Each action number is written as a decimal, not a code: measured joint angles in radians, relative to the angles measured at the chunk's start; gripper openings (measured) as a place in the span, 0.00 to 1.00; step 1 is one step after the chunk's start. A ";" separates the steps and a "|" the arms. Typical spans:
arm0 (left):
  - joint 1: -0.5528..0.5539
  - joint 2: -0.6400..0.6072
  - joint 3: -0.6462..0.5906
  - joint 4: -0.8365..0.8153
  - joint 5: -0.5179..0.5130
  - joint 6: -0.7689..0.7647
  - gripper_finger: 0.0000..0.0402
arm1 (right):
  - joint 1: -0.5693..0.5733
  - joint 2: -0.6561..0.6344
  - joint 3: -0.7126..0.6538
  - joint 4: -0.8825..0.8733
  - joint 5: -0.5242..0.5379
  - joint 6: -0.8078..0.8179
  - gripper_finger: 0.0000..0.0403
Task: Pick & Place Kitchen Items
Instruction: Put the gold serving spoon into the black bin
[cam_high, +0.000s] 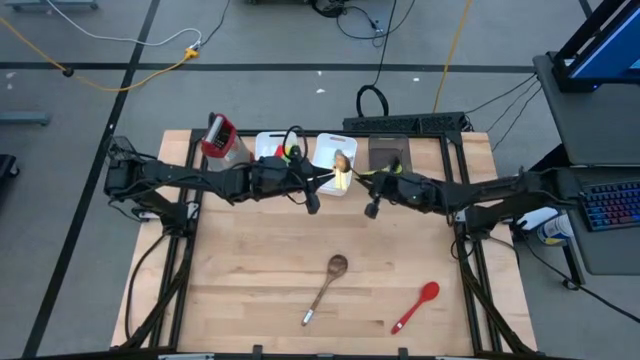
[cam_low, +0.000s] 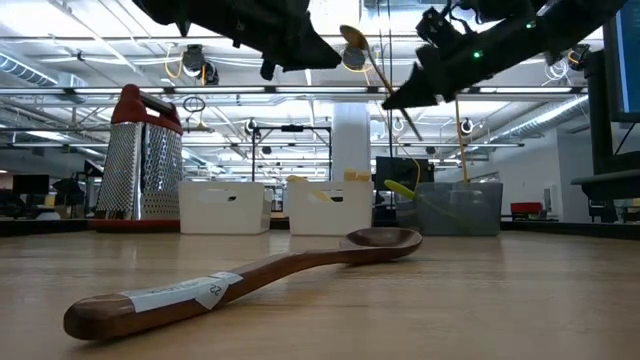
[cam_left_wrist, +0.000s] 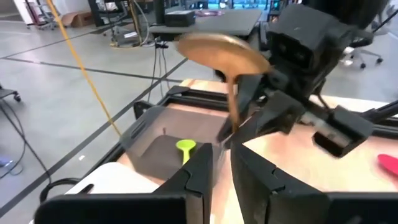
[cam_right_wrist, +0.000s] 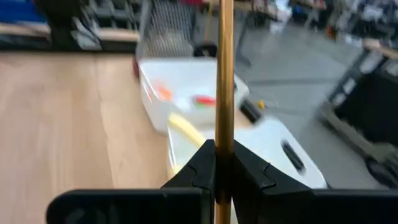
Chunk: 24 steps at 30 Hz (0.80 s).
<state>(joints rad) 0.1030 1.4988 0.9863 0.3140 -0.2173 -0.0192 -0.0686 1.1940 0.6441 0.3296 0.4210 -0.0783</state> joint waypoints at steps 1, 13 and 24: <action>0.005 0.000 0.000 -0.006 0.000 0.002 0.16 | 0.001 -0.015 0.000 -0.042 0.007 0.011 0.04; 0.051 0.000 0.000 -0.086 -0.001 -0.008 0.16 | -0.011 -0.137 0.000 -0.362 0.137 0.115 0.04; 0.054 0.000 0.000 -0.087 -0.001 -0.015 0.16 | -0.095 -0.192 0.000 -0.607 0.151 0.324 0.05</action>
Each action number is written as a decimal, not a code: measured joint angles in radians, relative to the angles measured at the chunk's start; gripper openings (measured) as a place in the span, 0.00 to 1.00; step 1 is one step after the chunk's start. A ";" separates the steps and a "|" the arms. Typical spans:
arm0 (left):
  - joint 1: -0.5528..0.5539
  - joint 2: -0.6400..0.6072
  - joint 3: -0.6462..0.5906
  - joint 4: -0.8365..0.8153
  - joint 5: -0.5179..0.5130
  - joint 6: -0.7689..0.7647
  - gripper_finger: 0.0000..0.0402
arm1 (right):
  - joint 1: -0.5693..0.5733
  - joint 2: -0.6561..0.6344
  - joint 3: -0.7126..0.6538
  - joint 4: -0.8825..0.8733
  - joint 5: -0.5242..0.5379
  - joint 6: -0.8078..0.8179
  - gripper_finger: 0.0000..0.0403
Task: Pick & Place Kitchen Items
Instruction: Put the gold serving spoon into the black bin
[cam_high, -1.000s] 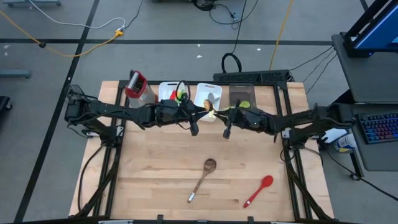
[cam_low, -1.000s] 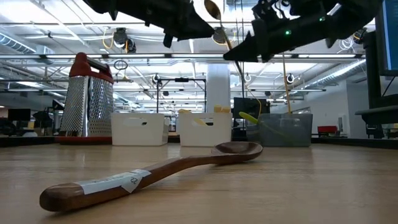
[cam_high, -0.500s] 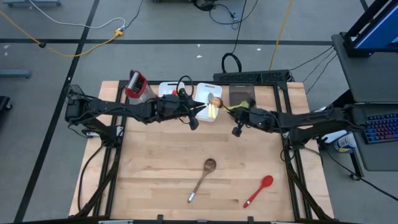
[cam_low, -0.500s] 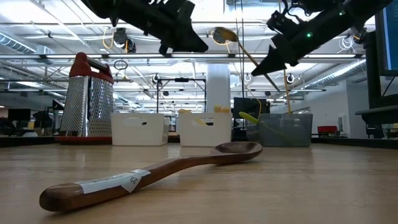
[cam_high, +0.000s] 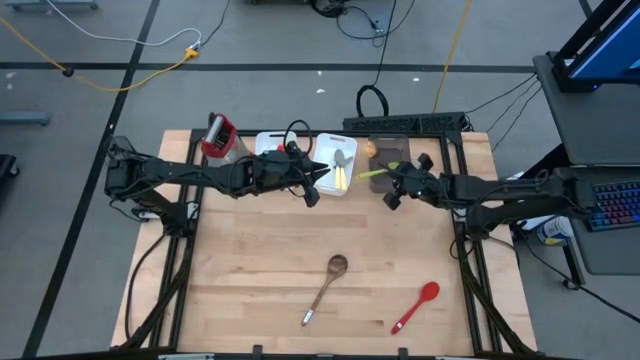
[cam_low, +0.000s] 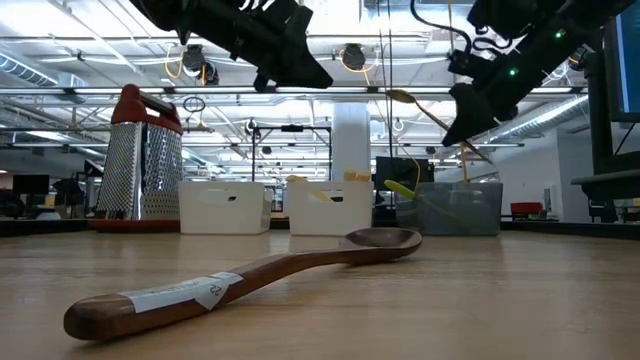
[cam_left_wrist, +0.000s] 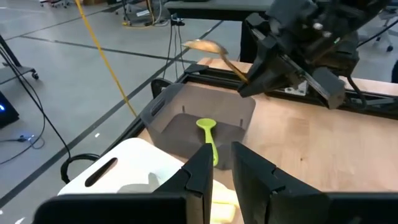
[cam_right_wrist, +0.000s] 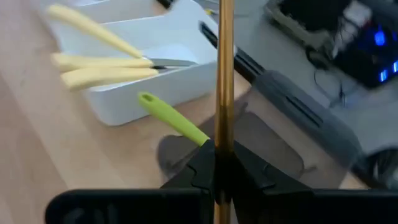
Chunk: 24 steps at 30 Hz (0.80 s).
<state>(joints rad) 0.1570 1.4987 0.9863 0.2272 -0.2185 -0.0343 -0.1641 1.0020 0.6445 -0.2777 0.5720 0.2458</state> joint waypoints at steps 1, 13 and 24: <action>0.000 0.000 0.000 0.000 0.000 0.000 0.16 | -0.012 -0.003 0.001 -0.025 -0.008 0.037 0.05; 0.000 0.000 0.000 0.001 -0.001 0.004 0.16 | -0.270 -0.032 0.000 -0.186 -0.598 0.266 0.05; 0.000 0.000 0.000 0.001 -0.001 0.006 0.16 | -0.496 -0.034 0.000 -0.243 -0.949 0.601 0.05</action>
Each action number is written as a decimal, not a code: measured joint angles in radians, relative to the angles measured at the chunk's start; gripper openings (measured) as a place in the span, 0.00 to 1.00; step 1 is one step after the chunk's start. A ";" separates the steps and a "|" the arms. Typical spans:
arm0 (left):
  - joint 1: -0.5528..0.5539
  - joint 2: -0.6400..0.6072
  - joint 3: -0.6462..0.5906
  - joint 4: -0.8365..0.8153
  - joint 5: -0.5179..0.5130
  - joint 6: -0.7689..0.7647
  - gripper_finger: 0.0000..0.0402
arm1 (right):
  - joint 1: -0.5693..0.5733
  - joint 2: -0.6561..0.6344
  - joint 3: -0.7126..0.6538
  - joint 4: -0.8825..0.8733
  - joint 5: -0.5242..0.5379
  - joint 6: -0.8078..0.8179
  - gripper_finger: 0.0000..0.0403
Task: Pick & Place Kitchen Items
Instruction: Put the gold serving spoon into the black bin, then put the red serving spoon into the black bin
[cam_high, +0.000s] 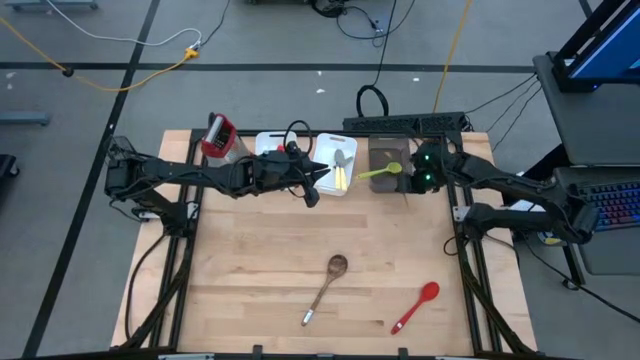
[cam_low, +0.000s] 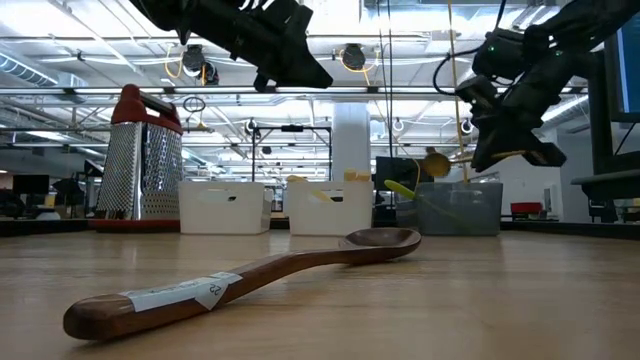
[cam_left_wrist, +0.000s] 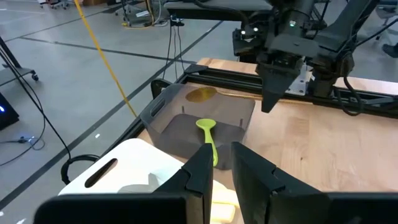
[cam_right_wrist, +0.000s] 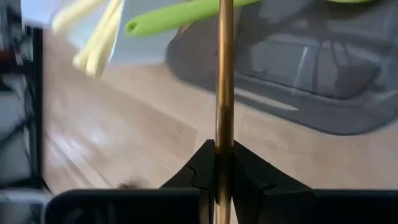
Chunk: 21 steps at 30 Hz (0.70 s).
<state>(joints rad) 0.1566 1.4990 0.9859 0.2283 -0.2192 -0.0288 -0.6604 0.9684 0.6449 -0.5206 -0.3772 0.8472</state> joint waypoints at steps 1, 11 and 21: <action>0.000 0.000 0.000 0.000 0.000 0.000 0.16 | -0.014 0.001 0.000 -0.004 -0.015 0.023 0.05; 0.000 0.000 0.000 0.000 0.000 -0.001 0.16 | -0.104 0.056 0.000 -0.004 -0.044 0.058 0.11; 0.000 0.000 0.000 0.000 0.000 0.005 0.16 | -0.111 0.062 0.000 0.259 -0.017 -0.040 0.13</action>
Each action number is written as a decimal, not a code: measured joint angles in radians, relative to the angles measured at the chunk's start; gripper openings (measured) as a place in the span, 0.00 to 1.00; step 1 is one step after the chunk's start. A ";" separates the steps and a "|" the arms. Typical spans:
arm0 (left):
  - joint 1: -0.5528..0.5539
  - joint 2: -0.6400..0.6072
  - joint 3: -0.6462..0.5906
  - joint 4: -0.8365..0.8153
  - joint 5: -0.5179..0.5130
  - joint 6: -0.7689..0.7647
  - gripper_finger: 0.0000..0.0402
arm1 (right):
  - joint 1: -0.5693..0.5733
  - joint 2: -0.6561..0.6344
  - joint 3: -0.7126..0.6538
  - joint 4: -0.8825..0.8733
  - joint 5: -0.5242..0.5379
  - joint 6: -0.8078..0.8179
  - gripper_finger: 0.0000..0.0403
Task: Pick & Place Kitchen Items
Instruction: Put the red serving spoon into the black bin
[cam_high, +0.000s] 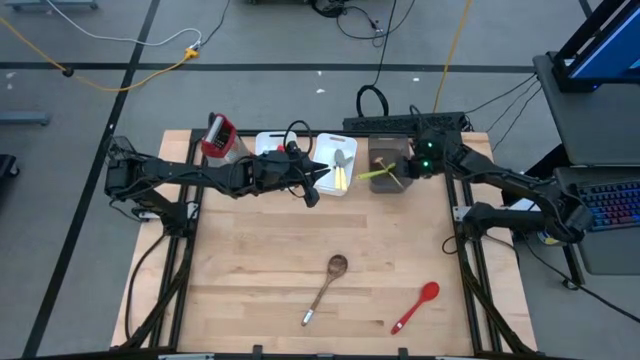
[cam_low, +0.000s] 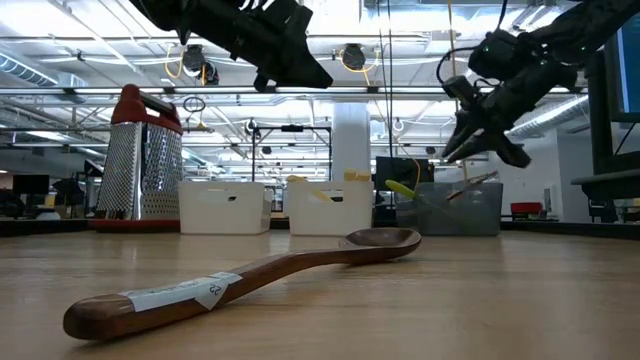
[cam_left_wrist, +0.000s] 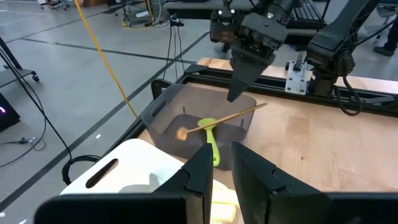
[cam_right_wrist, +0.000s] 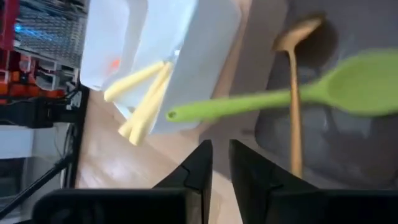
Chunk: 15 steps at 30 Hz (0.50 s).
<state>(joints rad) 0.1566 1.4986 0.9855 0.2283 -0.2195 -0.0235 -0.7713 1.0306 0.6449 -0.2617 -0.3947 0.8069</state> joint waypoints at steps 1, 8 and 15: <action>0.000 0.000 0.000 0.000 0.000 0.000 0.16 | 0.003 0.000 0.000 0.009 0.014 -0.015 0.13; 0.000 0.000 0.000 0.000 0.000 0.002 0.16 | 0.015 0.000 0.000 -0.029 0.054 -0.222 0.21; -0.002 0.000 0.000 -0.001 0.000 -0.014 0.16 | 0.015 -0.001 0.000 -0.001 0.044 -0.384 0.36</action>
<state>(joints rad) 0.1551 1.4990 0.9855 0.2276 -0.2192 -0.0375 -0.7559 1.0298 0.6449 -0.2624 -0.3506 0.4227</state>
